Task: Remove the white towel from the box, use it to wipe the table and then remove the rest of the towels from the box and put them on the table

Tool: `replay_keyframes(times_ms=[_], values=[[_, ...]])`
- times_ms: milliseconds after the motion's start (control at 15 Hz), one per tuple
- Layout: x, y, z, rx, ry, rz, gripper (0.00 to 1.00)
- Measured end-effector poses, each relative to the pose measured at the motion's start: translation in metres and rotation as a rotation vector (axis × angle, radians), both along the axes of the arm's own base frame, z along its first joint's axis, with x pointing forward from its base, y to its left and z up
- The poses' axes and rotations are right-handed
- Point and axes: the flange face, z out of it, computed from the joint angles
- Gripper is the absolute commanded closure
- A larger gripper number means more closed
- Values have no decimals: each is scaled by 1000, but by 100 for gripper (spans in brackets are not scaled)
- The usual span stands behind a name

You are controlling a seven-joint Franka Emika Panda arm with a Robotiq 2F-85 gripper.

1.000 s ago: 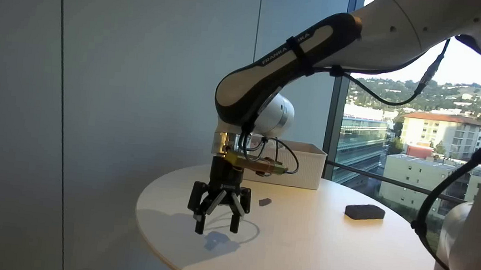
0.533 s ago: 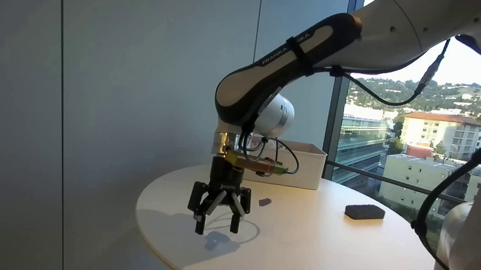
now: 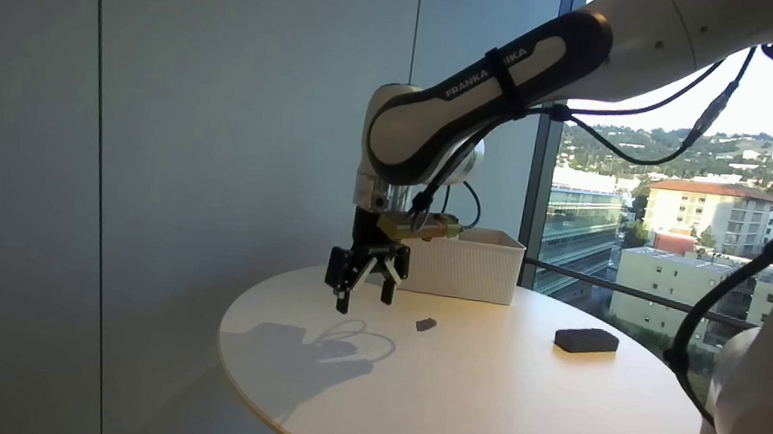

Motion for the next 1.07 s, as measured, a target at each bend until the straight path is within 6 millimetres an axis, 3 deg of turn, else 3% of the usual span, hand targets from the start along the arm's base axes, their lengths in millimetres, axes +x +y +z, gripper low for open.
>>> replay_keyframes(times_ms=[400,600,800,1067], values=[[1,-89,140,12,-284,-177,0],[3,-145,191,29,-404,-299,0],[25,-194,218,18,-544,-396,0],[83,-229,213,-64,-719,-472,0]])
